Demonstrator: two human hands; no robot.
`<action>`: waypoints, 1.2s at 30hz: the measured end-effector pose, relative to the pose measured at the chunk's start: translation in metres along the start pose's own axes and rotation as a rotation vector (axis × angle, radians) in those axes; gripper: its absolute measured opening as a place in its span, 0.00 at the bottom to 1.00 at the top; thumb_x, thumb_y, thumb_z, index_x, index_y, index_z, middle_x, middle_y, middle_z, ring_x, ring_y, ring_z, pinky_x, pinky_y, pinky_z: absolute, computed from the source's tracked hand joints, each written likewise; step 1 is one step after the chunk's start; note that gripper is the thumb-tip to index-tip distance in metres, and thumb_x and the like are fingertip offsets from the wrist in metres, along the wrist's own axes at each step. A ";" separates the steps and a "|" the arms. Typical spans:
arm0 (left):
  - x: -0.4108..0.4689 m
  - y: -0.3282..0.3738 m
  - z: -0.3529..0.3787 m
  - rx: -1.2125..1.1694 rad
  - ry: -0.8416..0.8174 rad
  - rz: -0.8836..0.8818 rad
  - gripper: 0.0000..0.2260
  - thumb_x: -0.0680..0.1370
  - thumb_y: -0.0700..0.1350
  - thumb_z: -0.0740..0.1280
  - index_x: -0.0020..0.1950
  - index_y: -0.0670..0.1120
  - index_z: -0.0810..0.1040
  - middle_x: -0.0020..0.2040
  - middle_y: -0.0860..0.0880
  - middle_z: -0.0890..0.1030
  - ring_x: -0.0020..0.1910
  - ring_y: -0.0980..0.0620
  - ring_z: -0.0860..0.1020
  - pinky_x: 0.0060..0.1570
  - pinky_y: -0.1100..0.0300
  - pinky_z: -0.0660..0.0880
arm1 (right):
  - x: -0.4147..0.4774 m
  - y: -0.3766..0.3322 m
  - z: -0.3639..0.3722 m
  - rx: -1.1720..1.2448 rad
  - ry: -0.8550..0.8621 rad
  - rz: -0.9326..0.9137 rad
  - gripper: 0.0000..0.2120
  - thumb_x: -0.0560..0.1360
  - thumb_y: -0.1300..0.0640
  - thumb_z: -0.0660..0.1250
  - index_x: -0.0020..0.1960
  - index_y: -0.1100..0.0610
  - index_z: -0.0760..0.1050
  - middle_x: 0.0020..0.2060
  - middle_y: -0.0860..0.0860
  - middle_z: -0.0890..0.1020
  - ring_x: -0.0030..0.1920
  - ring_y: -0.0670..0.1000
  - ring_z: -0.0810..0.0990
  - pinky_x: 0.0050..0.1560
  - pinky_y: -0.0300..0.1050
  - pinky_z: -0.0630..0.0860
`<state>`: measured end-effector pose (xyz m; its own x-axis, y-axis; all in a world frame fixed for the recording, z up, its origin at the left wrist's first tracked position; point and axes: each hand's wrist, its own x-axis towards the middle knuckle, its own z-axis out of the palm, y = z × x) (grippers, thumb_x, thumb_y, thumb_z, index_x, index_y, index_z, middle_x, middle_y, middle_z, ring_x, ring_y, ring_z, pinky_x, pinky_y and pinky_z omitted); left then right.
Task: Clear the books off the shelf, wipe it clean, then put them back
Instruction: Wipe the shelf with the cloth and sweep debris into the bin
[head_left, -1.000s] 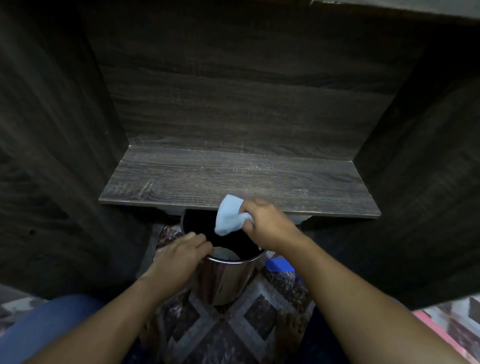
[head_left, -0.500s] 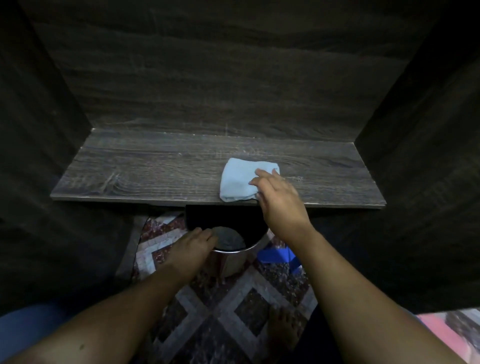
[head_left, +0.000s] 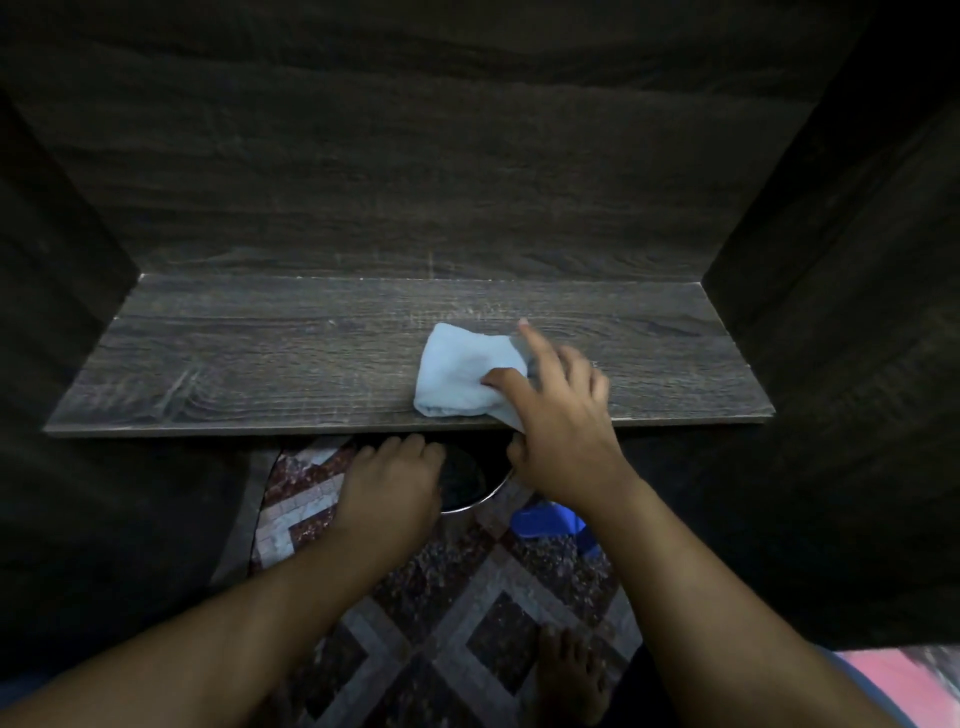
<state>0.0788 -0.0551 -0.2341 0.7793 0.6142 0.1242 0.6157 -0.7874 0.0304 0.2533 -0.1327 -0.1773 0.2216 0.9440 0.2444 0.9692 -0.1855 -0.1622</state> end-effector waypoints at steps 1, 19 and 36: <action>-0.003 0.002 -0.016 -0.023 0.058 0.001 0.14 0.59 0.45 0.77 0.37 0.46 0.74 0.34 0.46 0.75 0.34 0.44 0.75 0.30 0.55 0.69 | 0.000 0.001 -0.001 -0.016 0.008 0.006 0.28 0.61 0.64 0.70 0.60 0.49 0.73 0.75 0.54 0.60 0.69 0.59 0.60 0.60 0.57 0.62; 0.032 0.002 -0.072 0.061 -0.092 0.239 0.20 0.73 0.42 0.55 0.60 0.43 0.79 0.56 0.43 0.82 0.49 0.45 0.83 0.41 0.54 0.81 | -0.016 -0.004 -0.046 0.252 -0.431 0.024 0.26 0.80 0.62 0.56 0.76 0.48 0.61 0.74 0.51 0.66 0.71 0.52 0.67 0.71 0.44 0.63; 0.068 0.087 -0.389 0.021 0.638 0.460 0.20 0.75 0.50 0.61 0.67 0.49 0.75 0.57 0.47 0.80 0.52 0.44 0.79 0.49 0.50 0.76 | -0.004 0.023 -0.364 -0.043 0.492 -0.019 0.21 0.71 0.66 0.67 0.57 0.46 0.81 0.53 0.44 0.82 0.47 0.50 0.68 0.47 0.39 0.59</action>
<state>0.1403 -0.1022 0.1624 0.7430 0.0724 0.6654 0.2544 -0.9500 -0.1807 0.3137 -0.2402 0.1664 0.2186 0.7083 0.6712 0.9747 -0.1907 -0.1162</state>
